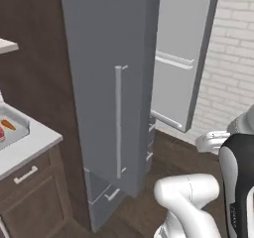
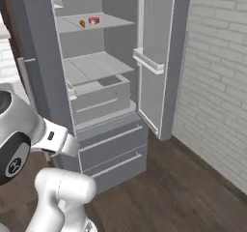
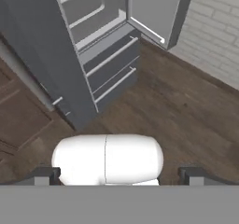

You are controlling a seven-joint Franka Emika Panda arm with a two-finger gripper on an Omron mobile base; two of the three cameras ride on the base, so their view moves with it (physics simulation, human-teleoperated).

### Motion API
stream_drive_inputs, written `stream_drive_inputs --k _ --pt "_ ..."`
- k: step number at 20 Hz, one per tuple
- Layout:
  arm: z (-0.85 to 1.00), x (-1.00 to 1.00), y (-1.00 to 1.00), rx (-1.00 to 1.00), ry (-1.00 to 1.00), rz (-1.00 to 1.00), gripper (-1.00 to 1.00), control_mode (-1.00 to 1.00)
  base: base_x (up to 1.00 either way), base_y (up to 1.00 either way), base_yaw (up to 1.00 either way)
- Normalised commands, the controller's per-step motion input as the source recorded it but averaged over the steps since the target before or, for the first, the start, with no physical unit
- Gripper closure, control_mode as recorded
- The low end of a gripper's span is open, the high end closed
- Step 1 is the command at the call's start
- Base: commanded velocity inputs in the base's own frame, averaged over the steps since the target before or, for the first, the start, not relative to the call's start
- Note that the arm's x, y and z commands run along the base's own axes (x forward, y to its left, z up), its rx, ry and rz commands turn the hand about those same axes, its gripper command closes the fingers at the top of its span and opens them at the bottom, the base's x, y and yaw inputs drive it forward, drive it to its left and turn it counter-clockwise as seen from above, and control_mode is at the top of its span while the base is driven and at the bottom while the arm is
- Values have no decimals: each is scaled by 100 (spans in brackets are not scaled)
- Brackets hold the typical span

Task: Place one carrot and one steak in each tupperware on the nearby counter, to pack two identical lunches.

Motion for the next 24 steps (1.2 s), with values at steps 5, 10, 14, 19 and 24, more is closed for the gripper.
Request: stream_drive_inputs --k 5,10,14,19,24 --pt "0 0 0 0 0 0 -100 100 0 -78 -52" --pt "0 0 0 0 0 0 -100 100 8 -76 -31" --pt "0 0 0 0 0 0 -100 100 38 -39 1" --pt "0 0 0 0 0 0 -100 100 49 -39 41" --pt "0 0 0 0 0 0 -100 100 45 -38 55"
